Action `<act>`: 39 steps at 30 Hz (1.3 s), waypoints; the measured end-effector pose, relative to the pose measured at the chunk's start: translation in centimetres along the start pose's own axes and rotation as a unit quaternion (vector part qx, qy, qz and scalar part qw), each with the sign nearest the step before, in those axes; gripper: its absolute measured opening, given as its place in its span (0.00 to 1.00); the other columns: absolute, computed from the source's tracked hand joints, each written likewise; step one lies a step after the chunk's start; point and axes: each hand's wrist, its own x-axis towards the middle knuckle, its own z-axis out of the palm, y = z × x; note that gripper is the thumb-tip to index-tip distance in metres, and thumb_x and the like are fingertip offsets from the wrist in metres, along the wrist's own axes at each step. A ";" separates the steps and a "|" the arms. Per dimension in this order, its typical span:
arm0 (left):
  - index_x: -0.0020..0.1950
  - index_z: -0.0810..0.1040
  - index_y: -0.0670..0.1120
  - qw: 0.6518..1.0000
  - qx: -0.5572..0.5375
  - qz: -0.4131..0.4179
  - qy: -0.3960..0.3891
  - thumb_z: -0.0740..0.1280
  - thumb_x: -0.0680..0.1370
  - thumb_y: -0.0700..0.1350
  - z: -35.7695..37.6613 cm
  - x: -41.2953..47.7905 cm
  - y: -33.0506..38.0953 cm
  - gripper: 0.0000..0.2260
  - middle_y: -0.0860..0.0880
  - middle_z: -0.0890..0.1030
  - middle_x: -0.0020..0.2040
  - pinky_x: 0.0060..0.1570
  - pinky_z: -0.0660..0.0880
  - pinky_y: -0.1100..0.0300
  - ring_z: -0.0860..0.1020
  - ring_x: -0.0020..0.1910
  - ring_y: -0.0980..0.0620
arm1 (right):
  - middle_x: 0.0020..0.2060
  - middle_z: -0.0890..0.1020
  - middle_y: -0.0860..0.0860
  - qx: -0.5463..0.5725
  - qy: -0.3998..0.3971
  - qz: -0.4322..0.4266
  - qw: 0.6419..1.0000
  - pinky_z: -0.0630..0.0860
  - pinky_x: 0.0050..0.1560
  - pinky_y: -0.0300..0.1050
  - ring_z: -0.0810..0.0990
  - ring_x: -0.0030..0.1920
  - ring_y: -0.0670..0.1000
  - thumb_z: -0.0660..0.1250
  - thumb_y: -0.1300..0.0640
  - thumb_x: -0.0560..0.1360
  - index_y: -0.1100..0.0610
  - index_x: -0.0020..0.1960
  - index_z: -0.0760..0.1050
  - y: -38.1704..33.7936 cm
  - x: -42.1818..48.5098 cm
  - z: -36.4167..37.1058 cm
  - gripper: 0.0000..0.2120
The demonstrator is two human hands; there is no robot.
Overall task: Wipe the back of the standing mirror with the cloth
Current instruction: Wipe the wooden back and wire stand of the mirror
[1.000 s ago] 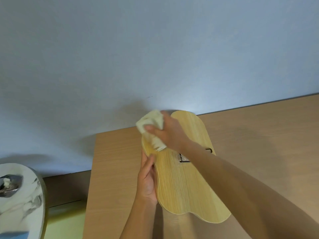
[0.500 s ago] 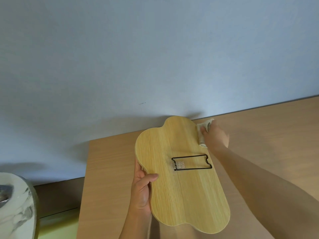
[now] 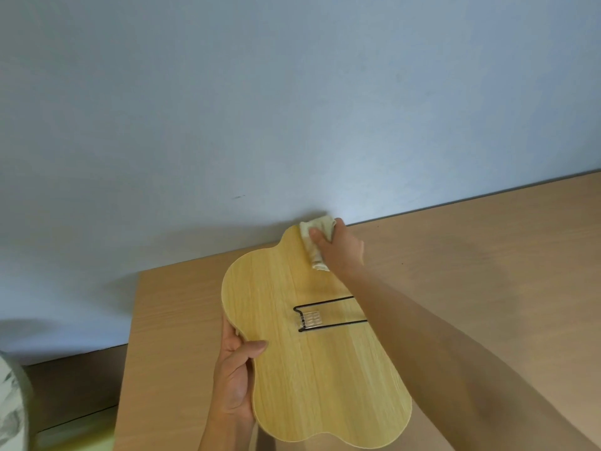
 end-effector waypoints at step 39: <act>0.76 0.76 0.55 1.000 0.009 -0.008 0.004 0.68 0.68 0.31 0.5 -0.1 0.2 0.38 0.44 0.83 0.66 0.60 0.79 0.37 0.82 0.62 0.39 | 0.44 0.85 0.55 0.169 -0.080 -0.034 0.982 0.83 0.48 0.60 0.85 0.45 0.56 0.70 0.39 0.76 0.57 0.54 0.76 -2.5 -6.8 -1.5 0.21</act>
